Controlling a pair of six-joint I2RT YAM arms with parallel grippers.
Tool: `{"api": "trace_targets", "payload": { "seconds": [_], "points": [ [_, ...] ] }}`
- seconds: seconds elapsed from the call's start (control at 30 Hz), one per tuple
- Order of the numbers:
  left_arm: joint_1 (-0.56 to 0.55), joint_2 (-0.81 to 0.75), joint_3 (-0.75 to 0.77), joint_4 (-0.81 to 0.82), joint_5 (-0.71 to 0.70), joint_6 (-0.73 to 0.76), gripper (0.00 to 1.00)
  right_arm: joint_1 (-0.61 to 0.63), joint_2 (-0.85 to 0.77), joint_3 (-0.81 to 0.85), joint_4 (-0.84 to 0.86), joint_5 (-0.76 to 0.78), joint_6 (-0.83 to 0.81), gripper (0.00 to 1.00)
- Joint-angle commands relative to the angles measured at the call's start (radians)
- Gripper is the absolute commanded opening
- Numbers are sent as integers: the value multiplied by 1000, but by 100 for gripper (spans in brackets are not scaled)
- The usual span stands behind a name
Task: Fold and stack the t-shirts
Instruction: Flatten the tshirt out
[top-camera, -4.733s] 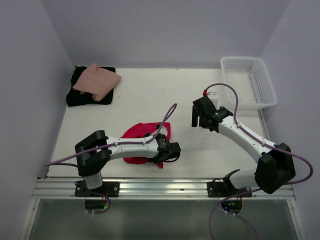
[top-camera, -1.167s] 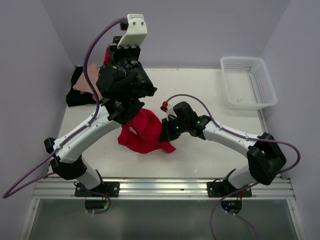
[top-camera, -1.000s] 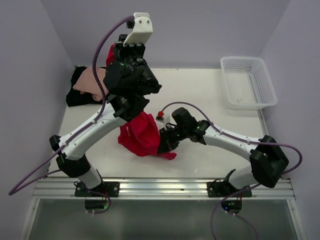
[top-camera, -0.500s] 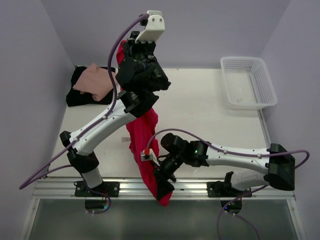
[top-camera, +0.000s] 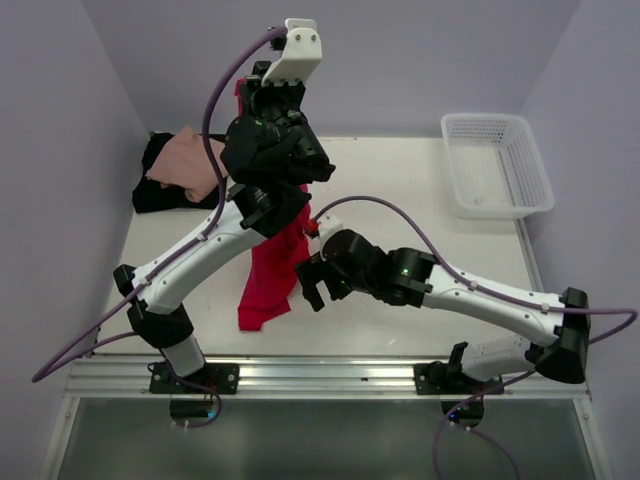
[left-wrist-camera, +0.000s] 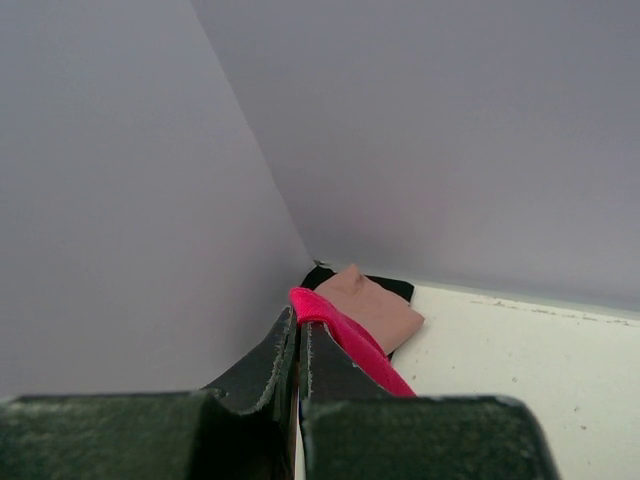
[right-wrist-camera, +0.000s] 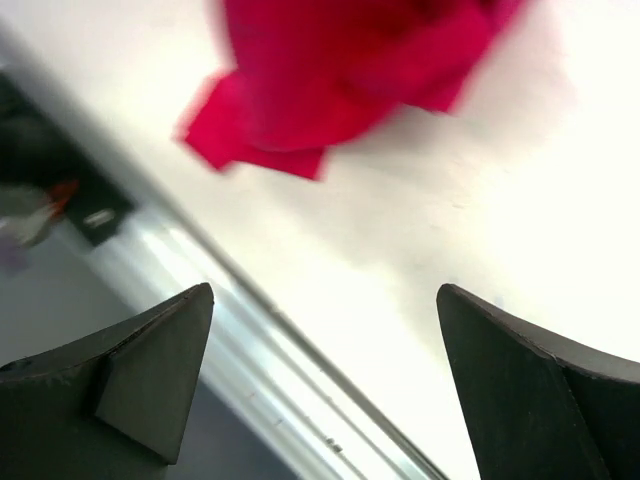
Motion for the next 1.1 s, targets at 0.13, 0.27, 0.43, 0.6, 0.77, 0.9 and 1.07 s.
{"api": "trace_targets", "payload": {
  "seconds": [0.13,0.27,0.43,0.6,0.77,0.9,1.07],
  "points": [
    [-137,-96,95,73,140,53,0,-86,190,61,-90,387,118,99],
    [-202,-94,212,44,224,19,0,-153,204,60,-83,431,150,99],
    [-243,-120,242,32,307,-7,0,-207,219,45,-77,457,162,99],
    [-245,-136,226,15,324,-13,0,-243,214,18,-51,441,168,99],
    [-245,-143,148,38,262,-6,0,-261,231,3,-8,347,156,99],
    [-245,-178,17,23,215,-71,0,-262,248,-38,90,99,115,99],
    [-243,-248,-189,11,177,-186,0,-261,217,-69,107,71,139,98]
  ]
}}
